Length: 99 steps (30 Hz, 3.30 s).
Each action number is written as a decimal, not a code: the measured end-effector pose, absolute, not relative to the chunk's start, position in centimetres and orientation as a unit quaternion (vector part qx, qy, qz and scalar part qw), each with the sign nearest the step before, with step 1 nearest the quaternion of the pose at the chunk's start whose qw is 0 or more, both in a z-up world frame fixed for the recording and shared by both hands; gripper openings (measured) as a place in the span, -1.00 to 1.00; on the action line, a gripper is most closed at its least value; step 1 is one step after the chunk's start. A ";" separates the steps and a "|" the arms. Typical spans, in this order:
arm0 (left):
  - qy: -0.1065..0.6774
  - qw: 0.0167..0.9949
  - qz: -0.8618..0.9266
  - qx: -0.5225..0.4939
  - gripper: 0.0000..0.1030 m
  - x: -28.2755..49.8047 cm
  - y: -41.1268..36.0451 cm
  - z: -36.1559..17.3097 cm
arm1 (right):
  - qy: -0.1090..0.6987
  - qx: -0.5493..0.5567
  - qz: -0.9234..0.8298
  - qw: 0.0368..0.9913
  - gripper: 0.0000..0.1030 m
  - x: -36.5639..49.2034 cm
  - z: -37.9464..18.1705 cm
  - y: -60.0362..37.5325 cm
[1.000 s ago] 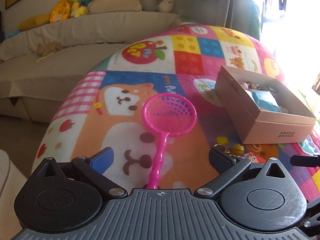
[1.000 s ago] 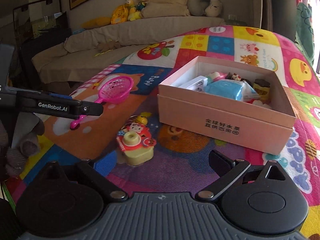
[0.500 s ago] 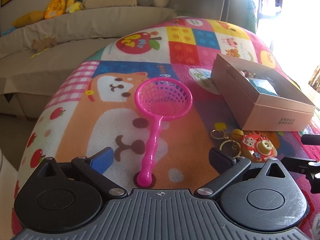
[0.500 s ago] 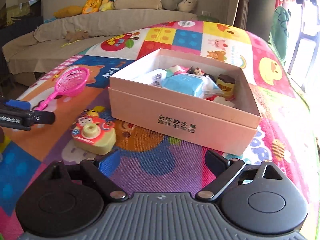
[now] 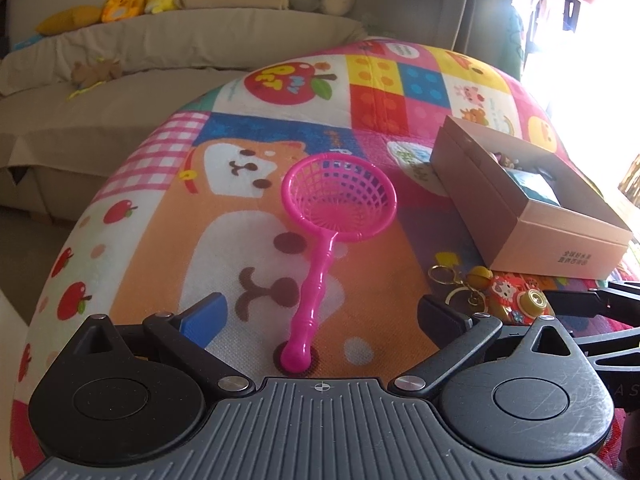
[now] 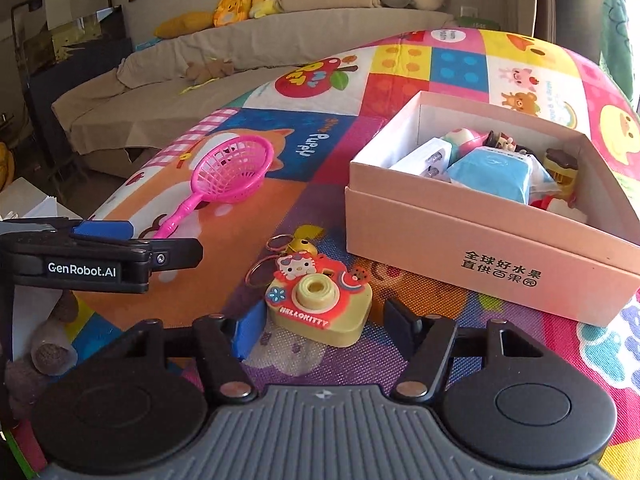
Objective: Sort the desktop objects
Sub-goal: 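Grasp the pink net handle with the left tool while the right tool grasps the Hello Kitty toy, then carry the net and Hello Kitty toy over the pink box and release them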
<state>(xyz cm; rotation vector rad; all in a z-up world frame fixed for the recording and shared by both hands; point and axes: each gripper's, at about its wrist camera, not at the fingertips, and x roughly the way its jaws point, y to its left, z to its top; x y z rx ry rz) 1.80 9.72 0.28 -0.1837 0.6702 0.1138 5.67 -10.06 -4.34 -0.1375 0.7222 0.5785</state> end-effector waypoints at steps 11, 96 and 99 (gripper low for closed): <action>0.332 0.942 0.019 -0.049 1.00 2.5 8.6 1.0 | 0.339 -0.072 0.222 0.911 0.13 4.2 -4.5 -15.7; 0.310 0.946 -0.092 0.015 0.99 3.5 -0.4 1.9 | 0.278 0.073 0.196 0.938 0.13 21.0 5.5 -16.9; 0.310 0.947 -0.078 0.028 1.00 3.2 -0.3 1.3 | 0.279 0.038 0.181 0.942 0.21 18.2 3.5 -17.8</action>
